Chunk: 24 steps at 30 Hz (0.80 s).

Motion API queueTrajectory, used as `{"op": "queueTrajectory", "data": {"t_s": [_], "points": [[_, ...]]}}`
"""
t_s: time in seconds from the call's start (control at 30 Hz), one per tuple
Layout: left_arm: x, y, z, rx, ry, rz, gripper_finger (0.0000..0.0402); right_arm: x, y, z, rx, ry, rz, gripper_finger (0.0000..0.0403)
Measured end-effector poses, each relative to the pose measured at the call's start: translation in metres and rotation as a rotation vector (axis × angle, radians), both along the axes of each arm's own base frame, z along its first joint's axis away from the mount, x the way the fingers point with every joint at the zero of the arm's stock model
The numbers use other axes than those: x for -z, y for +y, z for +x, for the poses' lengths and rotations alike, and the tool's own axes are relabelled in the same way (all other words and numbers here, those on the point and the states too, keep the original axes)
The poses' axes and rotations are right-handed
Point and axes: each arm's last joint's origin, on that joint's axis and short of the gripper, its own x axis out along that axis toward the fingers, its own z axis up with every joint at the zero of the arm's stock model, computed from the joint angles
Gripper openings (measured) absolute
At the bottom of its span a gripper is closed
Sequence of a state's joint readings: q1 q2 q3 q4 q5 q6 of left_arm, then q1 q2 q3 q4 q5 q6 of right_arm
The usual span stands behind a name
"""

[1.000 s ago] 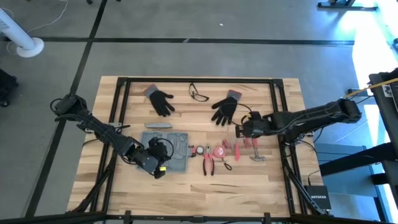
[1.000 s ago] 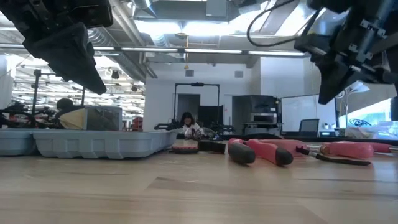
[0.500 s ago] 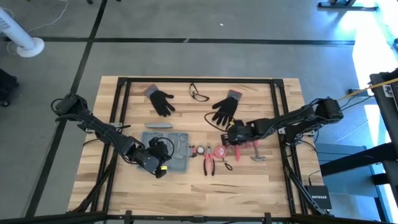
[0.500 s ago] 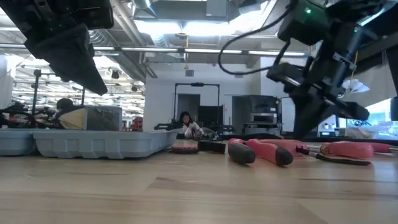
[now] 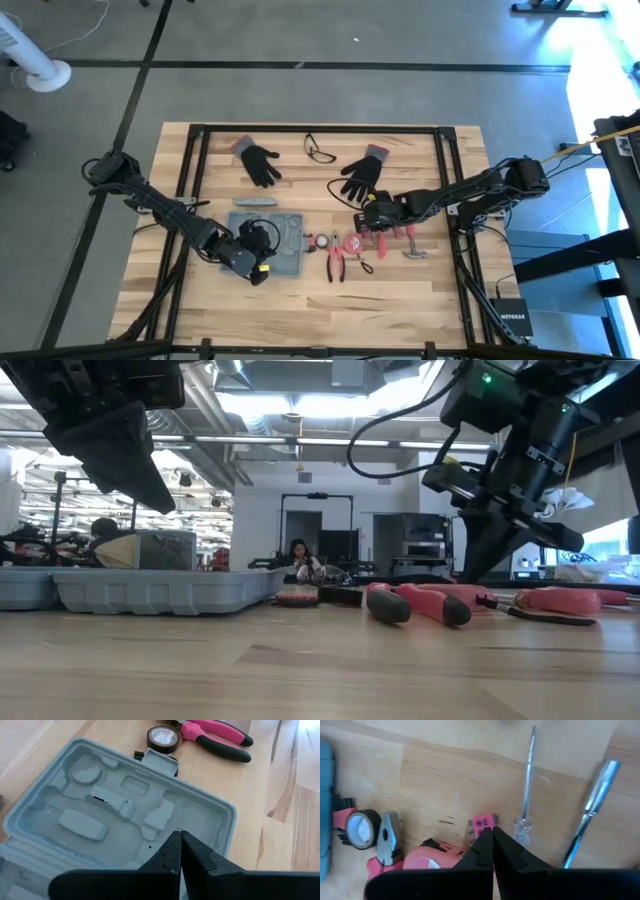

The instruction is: Prefit tool cases

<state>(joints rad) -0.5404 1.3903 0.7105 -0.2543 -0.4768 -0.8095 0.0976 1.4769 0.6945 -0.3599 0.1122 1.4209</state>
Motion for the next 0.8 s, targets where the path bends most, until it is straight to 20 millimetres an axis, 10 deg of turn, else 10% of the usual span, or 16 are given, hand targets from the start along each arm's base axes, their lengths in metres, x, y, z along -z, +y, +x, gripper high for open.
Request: {"op": "queueTrajectory", "data": {"t_s": [0.8], "points": [[0.0003,0.0002,-0.0004,0.004,0.006,0.006,0.0000,0.0097,0.0027,0.0038,0.001,0.020,0.014,0.0000]]}}
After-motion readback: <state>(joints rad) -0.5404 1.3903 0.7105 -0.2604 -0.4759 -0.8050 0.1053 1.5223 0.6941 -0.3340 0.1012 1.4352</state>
